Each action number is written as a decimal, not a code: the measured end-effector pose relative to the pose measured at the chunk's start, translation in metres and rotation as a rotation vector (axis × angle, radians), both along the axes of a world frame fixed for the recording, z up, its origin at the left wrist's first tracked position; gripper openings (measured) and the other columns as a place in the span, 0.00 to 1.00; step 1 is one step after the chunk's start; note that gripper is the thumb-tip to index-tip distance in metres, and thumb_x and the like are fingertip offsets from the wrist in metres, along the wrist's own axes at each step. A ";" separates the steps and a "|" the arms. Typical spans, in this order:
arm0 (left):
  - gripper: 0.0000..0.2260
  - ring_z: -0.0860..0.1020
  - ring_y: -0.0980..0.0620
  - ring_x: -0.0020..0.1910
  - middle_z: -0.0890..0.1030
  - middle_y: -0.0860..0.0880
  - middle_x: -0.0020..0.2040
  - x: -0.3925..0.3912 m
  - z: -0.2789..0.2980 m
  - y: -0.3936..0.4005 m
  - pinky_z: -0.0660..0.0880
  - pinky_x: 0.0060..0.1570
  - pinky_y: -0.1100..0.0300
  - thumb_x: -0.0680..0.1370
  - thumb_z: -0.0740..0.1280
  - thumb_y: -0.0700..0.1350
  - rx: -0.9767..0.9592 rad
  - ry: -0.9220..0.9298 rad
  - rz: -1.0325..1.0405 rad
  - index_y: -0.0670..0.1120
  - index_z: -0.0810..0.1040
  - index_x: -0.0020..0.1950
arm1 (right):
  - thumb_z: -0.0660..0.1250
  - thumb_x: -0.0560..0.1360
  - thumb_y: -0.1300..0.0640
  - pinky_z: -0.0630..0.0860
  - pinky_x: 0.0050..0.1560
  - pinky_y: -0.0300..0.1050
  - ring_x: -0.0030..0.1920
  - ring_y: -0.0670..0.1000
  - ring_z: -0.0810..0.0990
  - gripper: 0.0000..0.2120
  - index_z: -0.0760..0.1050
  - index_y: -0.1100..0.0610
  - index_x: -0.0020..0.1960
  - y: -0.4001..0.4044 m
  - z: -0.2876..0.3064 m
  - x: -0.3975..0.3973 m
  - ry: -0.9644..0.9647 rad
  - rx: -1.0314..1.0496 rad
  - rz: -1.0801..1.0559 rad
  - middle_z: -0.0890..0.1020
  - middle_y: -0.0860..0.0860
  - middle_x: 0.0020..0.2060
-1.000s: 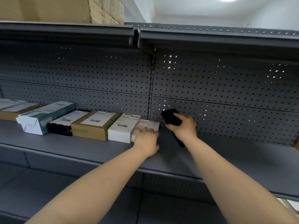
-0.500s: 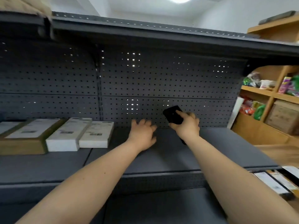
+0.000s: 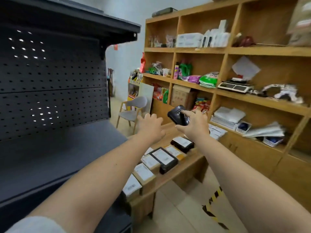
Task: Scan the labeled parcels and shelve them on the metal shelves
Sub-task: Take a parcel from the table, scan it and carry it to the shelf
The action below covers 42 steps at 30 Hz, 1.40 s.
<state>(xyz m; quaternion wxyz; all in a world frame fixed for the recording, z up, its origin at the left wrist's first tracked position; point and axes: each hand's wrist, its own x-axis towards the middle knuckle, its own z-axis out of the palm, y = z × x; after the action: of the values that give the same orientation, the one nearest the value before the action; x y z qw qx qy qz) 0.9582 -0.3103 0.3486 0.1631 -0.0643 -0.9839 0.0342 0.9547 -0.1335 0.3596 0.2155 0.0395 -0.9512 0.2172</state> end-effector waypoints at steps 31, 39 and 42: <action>0.29 0.68 0.41 0.68 0.72 0.47 0.70 -0.328 -0.318 0.027 0.67 0.63 0.44 0.77 0.64 0.64 0.505 -0.483 0.810 0.53 0.66 0.74 | 0.74 0.68 0.47 0.71 0.61 0.53 0.63 0.56 0.69 0.29 0.73 0.43 0.68 -0.010 -0.299 -0.400 -0.590 -0.046 0.456 0.69 0.51 0.65; 0.40 0.67 0.41 0.67 0.68 0.41 0.69 -0.419 -0.357 0.044 0.68 0.61 0.47 0.74 0.63 0.71 0.575 -0.579 1.186 0.43 0.61 0.74 | 0.76 0.67 0.43 0.70 0.64 0.55 0.62 0.54 0.69 0.28 0.75 0.43 0.65 -0.022 -0.343 -0.503 -0.708 -0.102 0.704 0.71 0.48 0.63; 0.46 0.64 0.40 0.69 0.65 0.40 0.71 -0.443 -0.360 0.043 0.66 0.65 0.43 0.70 0.70 0.69 0.750 -0.530 1.387 0.41 0.59 0.74 | 0.76 0.68 0.44 0.68 0.66 0.54 0.63 0.52 0.68 0.28 0.75 0.44 0.66 -0.014 -0.350 -0.531 -0.772 -0.123 0.748 0.70 0.48 0.63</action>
<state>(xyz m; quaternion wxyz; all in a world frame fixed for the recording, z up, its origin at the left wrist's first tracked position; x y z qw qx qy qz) 0.5148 -0.2671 -0.0112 -0.1213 0.6092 -0.7522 -0.2197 0.4233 -0.1473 0.0100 -0.2397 0.2801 -0.8678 0.3332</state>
